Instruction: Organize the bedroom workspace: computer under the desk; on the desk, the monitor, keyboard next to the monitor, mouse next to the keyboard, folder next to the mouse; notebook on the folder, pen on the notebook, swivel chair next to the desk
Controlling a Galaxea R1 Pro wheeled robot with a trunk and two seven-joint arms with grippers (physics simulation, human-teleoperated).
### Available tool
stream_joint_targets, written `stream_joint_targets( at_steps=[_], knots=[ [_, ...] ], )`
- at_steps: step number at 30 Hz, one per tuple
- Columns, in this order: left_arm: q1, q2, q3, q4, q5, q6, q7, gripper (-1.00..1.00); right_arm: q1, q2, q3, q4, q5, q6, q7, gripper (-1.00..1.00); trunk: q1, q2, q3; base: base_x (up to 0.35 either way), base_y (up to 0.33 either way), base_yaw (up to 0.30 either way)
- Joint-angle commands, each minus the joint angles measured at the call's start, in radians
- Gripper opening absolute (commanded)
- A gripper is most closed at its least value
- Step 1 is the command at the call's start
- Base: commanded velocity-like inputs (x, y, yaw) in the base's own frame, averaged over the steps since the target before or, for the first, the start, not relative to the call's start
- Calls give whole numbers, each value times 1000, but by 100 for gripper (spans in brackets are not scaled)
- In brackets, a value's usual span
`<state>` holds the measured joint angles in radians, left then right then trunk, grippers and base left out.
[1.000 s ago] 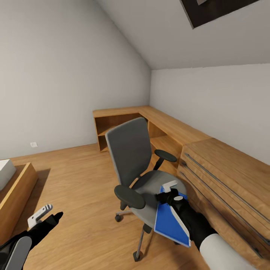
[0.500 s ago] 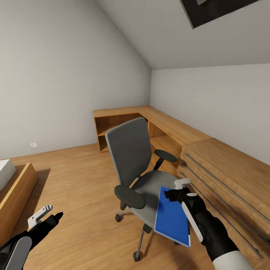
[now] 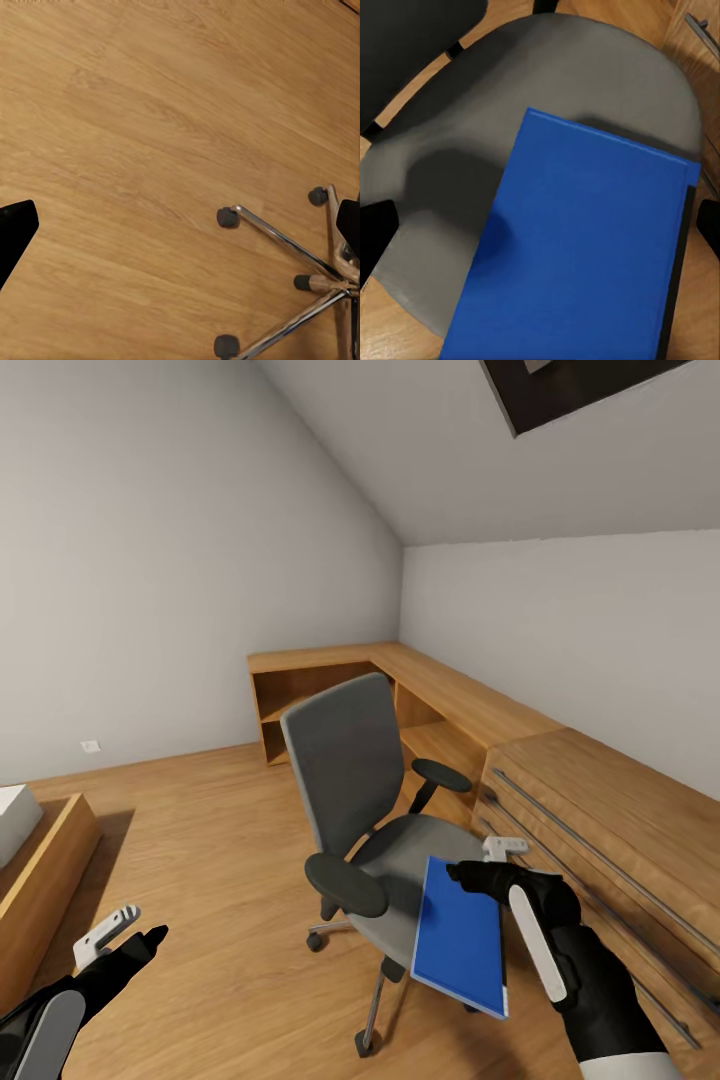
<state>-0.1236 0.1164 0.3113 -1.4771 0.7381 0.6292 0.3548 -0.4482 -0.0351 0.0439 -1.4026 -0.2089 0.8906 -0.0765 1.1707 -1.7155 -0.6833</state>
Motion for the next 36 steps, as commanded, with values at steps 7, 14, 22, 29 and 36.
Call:
stream_joint_targets(
  at_steps=[7, 14, 22, 29, 36],
  knots=[
    [-1, 0, 0, -2, 10, 4, 9, 100, 5, 0, -24, -36, -71, 31, -8, 100, 0, -1, -1, 0, 0, 0],
    [-1, -1, 0, -2, 11, 4, 9, 100, 6, 1, -53, -36, -99, 35, -9, 100, 0, -1, -1, 0, 111, -48],
    [-1, -1, -1, -1, 11, 4, 9, 100, 6, 2, -89, -34, -105, 32, -8, 100, 0, -1, -1, 0, 286, -233],
    [-1, -1, 0, -1, 11, 4, 9, 100, 6, 4, -111, -33, -132, 31, -8, 100, 0, -1, -1, -69, 304, -141],
    [-1, -1, -1, -2, 11, 6, 9, 100, 6, 4, -122, -33, -142, 32, -8, 100, 0, -1, -1, -224, 193, -14]
  ],
)
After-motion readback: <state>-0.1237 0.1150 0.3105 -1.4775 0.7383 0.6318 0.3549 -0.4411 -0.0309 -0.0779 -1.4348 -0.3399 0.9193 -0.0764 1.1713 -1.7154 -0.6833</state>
